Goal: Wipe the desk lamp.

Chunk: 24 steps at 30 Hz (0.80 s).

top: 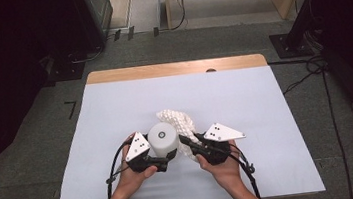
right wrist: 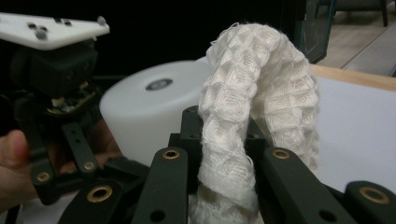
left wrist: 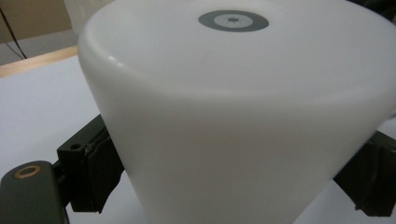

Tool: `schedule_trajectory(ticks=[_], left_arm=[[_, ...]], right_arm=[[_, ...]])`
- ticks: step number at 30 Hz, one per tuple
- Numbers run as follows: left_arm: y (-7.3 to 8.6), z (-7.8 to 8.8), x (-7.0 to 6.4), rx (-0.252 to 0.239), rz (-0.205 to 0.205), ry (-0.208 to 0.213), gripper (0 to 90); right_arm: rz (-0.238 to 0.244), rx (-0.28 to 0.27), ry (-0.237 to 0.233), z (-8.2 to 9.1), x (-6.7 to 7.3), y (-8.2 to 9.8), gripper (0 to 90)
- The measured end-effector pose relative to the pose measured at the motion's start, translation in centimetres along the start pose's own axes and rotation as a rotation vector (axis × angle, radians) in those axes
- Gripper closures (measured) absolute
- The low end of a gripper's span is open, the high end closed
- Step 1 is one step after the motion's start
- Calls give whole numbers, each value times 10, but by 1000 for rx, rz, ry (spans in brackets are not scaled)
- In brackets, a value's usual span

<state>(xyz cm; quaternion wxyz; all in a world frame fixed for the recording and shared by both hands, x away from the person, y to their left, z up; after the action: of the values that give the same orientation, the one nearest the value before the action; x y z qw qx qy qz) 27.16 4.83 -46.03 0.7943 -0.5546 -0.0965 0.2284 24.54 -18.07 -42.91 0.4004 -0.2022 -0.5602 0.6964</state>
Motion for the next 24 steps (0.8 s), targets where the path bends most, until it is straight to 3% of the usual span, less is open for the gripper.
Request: schedule_trajectory(ticks=[3, 8, 12, 15, 21, 24], left_arm=[[-2, 1, 1, -5, -2, -13, 83], [-5, 8, 6, -31, 23, -49, 83], [-3, 6, 8, -26, 28, -59, 83], [-1, 3, 8, -12, 25, -61, 83], [9, -12, 6, 49, -19, -109, 82], [13, -15, 5, 71, -38, -120, 82]], right_arm=[[16, -7, 2, 1, 0, -1, 776], [3, 94, 12, -17, -3, 19, 776], [-40, 152, 11, -26, -4, 29, 776], [-39, 132, 10, -23, -4, 25, 776], [-33, 53, 19, -9, -6, 10, 775], [-36, 60, 29, -9, -10, 12, 775]])
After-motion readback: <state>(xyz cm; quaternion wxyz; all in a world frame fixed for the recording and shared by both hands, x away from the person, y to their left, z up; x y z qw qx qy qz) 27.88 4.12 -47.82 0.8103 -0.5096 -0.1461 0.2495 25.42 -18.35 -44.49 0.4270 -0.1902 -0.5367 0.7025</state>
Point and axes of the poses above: each handheld gripper's, and its own axes: z roughly backward along the jaws, y roughly out of its underside, x roughly to its left, the point moved 1 cm from there along -z, roughly forward along the jaws, and after that the axes turned 8 degrees about y, right-handed, at the moved point
